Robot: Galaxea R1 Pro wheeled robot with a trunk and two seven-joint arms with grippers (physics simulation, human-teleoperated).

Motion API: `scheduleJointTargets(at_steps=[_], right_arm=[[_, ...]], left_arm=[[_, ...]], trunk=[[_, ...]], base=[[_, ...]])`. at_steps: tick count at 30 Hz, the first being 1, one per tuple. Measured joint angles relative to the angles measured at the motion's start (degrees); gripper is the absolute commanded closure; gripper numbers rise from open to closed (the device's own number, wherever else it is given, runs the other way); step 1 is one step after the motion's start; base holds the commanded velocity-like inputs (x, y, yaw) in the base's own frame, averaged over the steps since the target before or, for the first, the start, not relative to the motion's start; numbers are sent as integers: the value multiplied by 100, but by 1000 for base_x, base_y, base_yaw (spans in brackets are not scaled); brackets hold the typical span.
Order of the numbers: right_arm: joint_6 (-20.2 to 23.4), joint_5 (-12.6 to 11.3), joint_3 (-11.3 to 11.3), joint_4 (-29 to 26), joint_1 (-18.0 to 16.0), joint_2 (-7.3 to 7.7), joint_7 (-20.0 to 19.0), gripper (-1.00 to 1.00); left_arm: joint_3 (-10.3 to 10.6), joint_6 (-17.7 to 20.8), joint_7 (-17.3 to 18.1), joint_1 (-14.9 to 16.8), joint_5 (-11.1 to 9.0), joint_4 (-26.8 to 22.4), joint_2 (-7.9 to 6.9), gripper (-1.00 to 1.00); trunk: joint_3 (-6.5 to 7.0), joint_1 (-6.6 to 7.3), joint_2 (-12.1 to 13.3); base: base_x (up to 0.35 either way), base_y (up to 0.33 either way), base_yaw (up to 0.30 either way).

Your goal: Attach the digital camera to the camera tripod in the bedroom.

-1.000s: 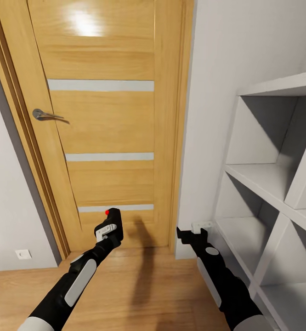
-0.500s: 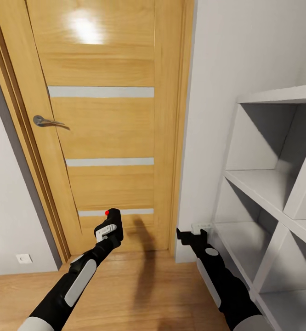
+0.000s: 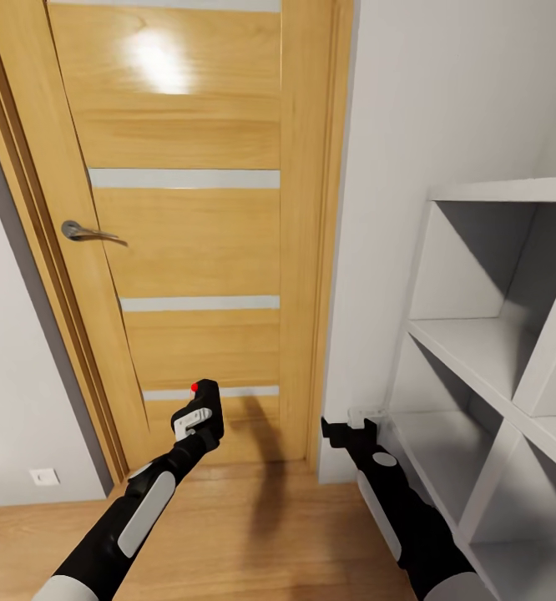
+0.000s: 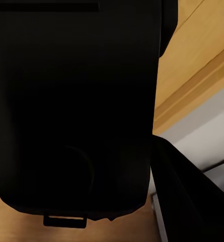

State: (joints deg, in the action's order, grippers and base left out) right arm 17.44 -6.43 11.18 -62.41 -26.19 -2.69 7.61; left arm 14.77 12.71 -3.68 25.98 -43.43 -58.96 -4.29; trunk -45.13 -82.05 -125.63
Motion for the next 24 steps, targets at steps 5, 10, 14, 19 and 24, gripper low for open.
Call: scheduleJointTargets(at_steps=[5, 10, 14, 19, 24], right_arm=[[0, 0, 0, 0, 0, 8, -2, -100], [0, -2, 0, 0, 2, 7, -4, -100], [0, 3, 0, 0, -3, 17, -9, -100], [0, 2, 0, 0, 2, 6, -6, -100], [0, 0, 0, 0, -3, 10, -7, -100]], left_arm=[[0, -3, -1, 0, 16, -7, 2, 100], [0, 4, -1, 0, 6, -8, -2, 100], [-1, 5, 1, 0, -2, -10, -1, 100], [-7, 6, 5, 0, -13, -2, -3, 100], [-8, 6, 3, 0, -15, 0, -3, 100]], trunk=[[90, 110, 201], [180, 220, 401], [251, 308, 562], [341, 417, 762], [431, 527, 963]], base=[[0, 0, 0], [0, 0, 0], [0, 0, 0], [0, 0, 0], [0, 0, 0]])
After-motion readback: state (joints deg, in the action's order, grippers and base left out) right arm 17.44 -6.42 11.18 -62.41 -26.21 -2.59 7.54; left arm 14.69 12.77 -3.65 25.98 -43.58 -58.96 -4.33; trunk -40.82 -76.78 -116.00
